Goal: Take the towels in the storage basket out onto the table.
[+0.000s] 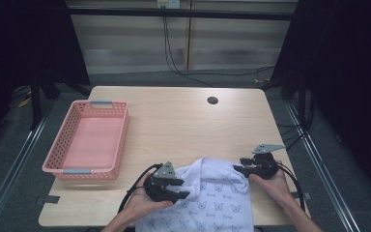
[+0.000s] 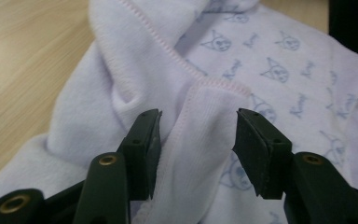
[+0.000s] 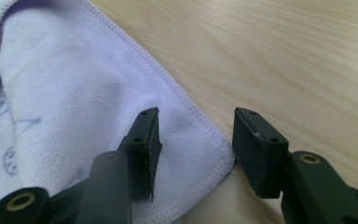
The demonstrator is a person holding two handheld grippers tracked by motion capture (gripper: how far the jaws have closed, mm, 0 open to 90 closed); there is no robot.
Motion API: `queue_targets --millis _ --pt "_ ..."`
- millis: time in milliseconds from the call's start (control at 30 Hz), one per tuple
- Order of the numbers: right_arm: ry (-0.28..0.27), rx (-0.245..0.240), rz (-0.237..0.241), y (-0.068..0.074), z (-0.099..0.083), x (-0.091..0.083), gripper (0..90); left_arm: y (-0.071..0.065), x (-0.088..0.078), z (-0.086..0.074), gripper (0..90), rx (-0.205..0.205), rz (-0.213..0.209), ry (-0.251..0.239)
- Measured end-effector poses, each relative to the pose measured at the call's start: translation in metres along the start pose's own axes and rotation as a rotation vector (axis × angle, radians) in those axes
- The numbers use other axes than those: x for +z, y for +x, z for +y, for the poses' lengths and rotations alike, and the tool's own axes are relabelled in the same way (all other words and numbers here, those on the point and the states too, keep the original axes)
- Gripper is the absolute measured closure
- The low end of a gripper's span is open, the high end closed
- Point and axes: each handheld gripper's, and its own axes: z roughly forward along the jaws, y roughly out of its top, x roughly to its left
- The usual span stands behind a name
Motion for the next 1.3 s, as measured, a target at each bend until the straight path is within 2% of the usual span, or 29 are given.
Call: queue_targets --millis 67,167,200,267,300,367,400,467,500,533,567,600,633,667,700,733,800,833,867,1000,1067,1133,1200,1300 --pt "0.007 -0.009 0.013 0.002 -0.001 -0.001 63.7 -0.001 0.0 0.002 54.4 0.004 -0.018 -0.021" --pt "0.016 -0.006 0.054 0.003 -0.002 -0.002 75.8 0.001 0.005 0.004 60.4 -0.01 -0.006 -0.007" --pt "0.015 -0.008 0.059 0.003 -0.002 -0.001 78.5 0.001 0.008 0.005 62.0 -0.006 0.01 0.002" --pt "0.007 -0.004 0.067 0.003 -0.001 -0.003 83.2 0.0 0.014 0.007 61.6 -0.004 0.004 0.013" --pt "-0.005 0.0 0.06 0.003 0.0 -0.005 84.3 -0.002 0.017 0.008 59.8 0.013 0.013 0.027" --pt "-0.048 0.016 0.065 0.001 0.002 -0.013 85.9 -0.004 0.023 0.009 54.7 0.021 0.005 0.047" --pt "-0.079 0.025 0.071 0.0 0.003 -0.018 86.2 -0.006 0.026 0.009 53.6 0.027 0.016 0.062" --pt "-0.121 0.042 0.078 -0.003 0.003 -0.026 86.6 -0.008 0.03 0.008 52.0 0.062 0.005 0.094" --pt "-0.14 0.051 0.077 -0.004 0.004 -0.03 86.6 -0.011 0.032 0.008 54.2 0.06 0.008 0.091" --pt "-0.154 0.058 0.079 -0.004 0.004 -0.033 86.6 -0.012 0.033 0.008 57.3 0.079 -0.005 0.113" --pt "-0.167 0.063 0.084 -0.005 0.004 -0.036 86.6 -0.013 0.033 0.008 64.1 0.092 0.007 0.121" --pt "-0.177 0.072 0.087 -0.006 0.005 -0.038 86.7 -0.013 0.033 0.008 72.0 0.086 0.024 0.118" --pt "-0.182 0.075 0.091 -0.007 0.005 -0.039 86.6 -0.012 0.032 0.008 77.3 0.067 0.001 0.11" --pt "-0.191 0.079 0.096 -0.007 0.006 -0.04 86.6 -0.01 0.03 0.008 82.8 0.067 0.009 0.101" --pt "-0.193 0.086 0.099 -0.007 0.006 -0.041 86.6 -0.008 0.027 0.008 84.4 0.056 0.018 0.088" --pt "-0.194 0.089 0.102 -0.008 0.007 -0.042 86.6 -0.005 0.024 0.009 85.2 0.026 0.008 0.066" --pt "-0.206 0.091 0.104 -0.008 0.008 -0.043 86.6 0.0 0.011 0.011 85.7 -0.009 0.009 0.01" --pt "-0.21 0.086 0.106 -0.008 0.009 -0.045 86.6 0.003 0.004 0.012 85.9 -0.024 -0.001 -0.029" --pt "-0.215 0.087 0.105 -0.009 0.01 -0.047 86.6 0.005 -0.003 0.013 86.0 -0.04 0.006 -0.071" --pt "-0.243 0.09 0.104 -0.012 0.015 -0.058 86.6 0.014 -0.035 0.019 85.8 -0.066 0.05 -0.187" --pt "-0.258 0.087 0.102 -0.014 0.018 -0.065 86.6 0.019 -0.046 0.019 85.7 -0.072 0.087 -0.218" --pt "-0.275 0.085 0.093 -0.016 0.02 -0.073 86.6 0.026 -0.056 0.02 85.7 -0.105 0.102 -0.258" --pt "-0.295 0.082 0.089 -0.016 0.023 -0.08 86.7 0.029 -0.065 0.023 85.9 -0.105 0.143 -0.278" --pt "-0.314 0.077 0.081 -0.017 0.028 -0.089 86.7 0.034 -0.077 0.032 85.9 -0.116 0.169 -0.326"
